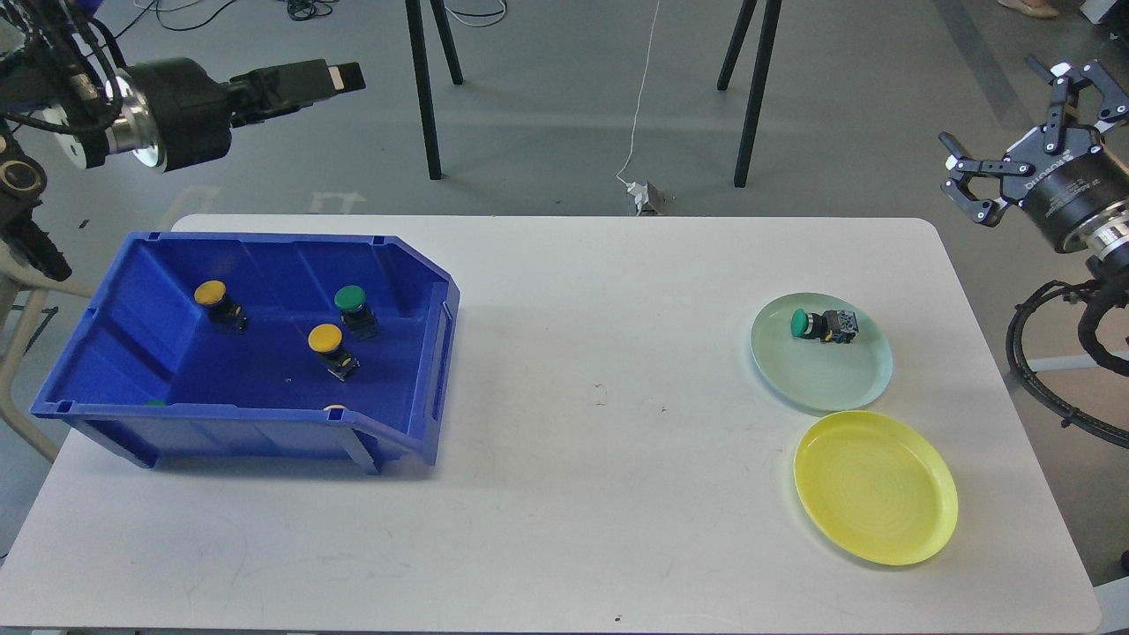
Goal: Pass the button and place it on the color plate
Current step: 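Lower the left gripper into the bin toward the yellow button, then close the left gripper on the yellow button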
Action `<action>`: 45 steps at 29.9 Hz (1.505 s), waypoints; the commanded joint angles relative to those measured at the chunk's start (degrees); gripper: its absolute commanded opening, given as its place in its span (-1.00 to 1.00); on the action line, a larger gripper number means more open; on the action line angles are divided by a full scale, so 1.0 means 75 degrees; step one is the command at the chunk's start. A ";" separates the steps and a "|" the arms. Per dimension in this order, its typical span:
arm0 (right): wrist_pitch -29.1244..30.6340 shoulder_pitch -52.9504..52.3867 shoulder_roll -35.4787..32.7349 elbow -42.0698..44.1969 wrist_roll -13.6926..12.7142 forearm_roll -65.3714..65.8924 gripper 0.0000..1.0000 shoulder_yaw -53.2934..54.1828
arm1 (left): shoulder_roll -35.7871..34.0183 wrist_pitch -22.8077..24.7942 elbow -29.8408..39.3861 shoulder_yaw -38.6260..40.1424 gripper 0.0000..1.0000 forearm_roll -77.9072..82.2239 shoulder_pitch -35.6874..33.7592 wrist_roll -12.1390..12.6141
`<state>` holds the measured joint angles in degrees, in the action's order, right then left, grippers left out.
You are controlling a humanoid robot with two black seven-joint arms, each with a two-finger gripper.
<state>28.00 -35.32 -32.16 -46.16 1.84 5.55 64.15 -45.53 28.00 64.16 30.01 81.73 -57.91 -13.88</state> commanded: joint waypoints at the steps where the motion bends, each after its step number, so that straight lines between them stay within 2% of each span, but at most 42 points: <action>1: 0.0000 -0.0014 0.0010 -0.0056 0.0176 -0.0025 0.97 0.0071 | 0.0304 -0.0041 0.0011 -0.0541 0.87 0.1648 0.0081 -0.0001; 4: 0.0000 0.0010 0.0022 -0.0138 0.0164 -0.0270 0.97 0.0457 | 0.0316 -0.0661 0.0011 -0.1291 0.87 0.2518 0.0093 -0.0001; 8: 0.0000 0.0022 0.0151 -0.0126 0.0164 -0.0996 0.97 0.0482 | 0.0223 -0.0839 -0.0024 -0.2112 0.87 0.2649 0.0093 -0.0013; 12: 0.0000 0.0022 0.0443 -0.0103 0.0164 -0.1068 0.97 0.0517 | 0.0257 -0.1060 -0.0210 -0.2617 0.86 0.2929 0.0105 -0.0130; 15: 0.0000 0.0022 0.0573 -0.0103 0.0164 -0.1068 0.97 0.0517 | 0.0316 -0.1295 -0.0398 -0.2957 0.86 0.3071 0.0221 -0.0084; 24: 0.0000 0.0080 0.0538 -0.0033 0.0211 -0.1056 0.97 0.0540 | 0.0538 -0.1460 -0.1066 -0.3157 0.79 0.3329 0.0691 -0.0119; 29: 0.0000 0.0221 0.0491 -0.0033 0.0211 -0.1056 0.97 0.0540 | 0.0983 -0.1460 -0.1651 -0.3285 0.56 0.3411 0.0726 -0.0130; 31: 0.0000 0.0221 0.0479 -0.0033 0.0211 -0.1056 0.97 0.0552 | 0.1101 -0.1460 -0.1828 -0.3426 0.55 0.3434 0.0703 -0.0142; 38: 0.0000 0.0221 0.0491 -0.0033 0.0223 -0.1056 0.97 0.0552 | 0.1078 -0.1460 -0.1934 -0.3438 0.52 0.3446 0.0714 -0.0154; 45: 0.0000 0.0221 0.0514 -0.0033 0.0223 -0.1056 0.97 0.0552 | 0.1113 -0.1460 -0.1957 -0.3450 0.36 0.3458 0.0738 -0.0154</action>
<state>28.00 -33.66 -28.30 -46.40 3.49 -2.37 68.30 -37.33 17.03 49.51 4.18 107.63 -52.56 -15.11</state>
